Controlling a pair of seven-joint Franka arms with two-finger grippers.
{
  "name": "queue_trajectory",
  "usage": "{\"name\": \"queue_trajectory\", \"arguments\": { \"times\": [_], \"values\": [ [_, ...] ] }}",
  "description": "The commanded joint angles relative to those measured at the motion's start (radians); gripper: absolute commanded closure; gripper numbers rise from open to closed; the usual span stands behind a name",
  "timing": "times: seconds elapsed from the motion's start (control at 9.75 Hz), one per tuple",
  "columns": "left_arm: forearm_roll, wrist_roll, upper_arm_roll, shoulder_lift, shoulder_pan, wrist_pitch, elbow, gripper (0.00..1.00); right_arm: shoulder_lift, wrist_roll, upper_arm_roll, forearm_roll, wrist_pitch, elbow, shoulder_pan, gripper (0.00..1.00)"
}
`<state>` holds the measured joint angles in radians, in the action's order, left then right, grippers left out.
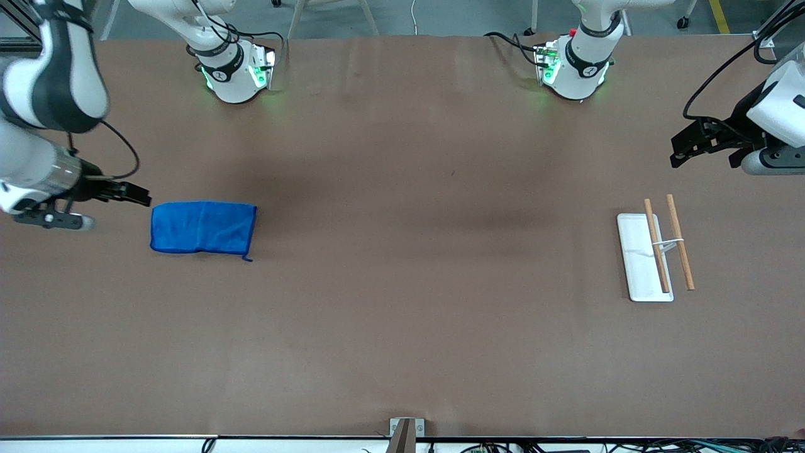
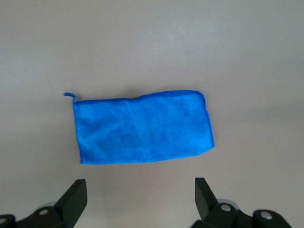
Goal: Right arm passes towel to left arm to hang
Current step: 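Lower the right gripper onto the blue towel edge and grasp it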
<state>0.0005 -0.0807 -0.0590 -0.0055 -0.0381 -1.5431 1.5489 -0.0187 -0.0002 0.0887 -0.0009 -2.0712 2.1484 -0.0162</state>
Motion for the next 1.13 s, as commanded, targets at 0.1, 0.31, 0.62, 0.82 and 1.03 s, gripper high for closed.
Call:
{"name": "queue_trajectory", "arguments": {
  "times": [0.1,0.31,0.62,0.82,1.03],
  "values": [
    [0.006,0.006,-0.004,0.022,0.004,0.017,0.004,0.0,-0.119,-0.073,-0.001,0.004,-0.347,0.197,-0.001,0.0],
    [0.006,0.004,-0.005,0.027,0.004,0.017,0.004,0.0,-0.22,-0.118,-0.006,0.004,-0.507,0.241,0.001,0.0],
    [0.006,0.01,-0.005,0.027,0.004,0.017,0.007,0.0,-0.294,-0.124,-0.007,0.004,-0.66,0.289,-0.004,0.0],
    [0.006,0.01,-0.005,0.027,0.004,0.017,0.007,0.0,-0.3,-0.124,-0.009,0.004,-0.661,0.294,-0.001,0.04],
    [0.006,0.01,-0.005,0.027,0.004,0.017,0.007,0.0,-0.3,-0.13,-0.013,0.004,-0.655,0.295,0.002,0.44]
  ]
}}
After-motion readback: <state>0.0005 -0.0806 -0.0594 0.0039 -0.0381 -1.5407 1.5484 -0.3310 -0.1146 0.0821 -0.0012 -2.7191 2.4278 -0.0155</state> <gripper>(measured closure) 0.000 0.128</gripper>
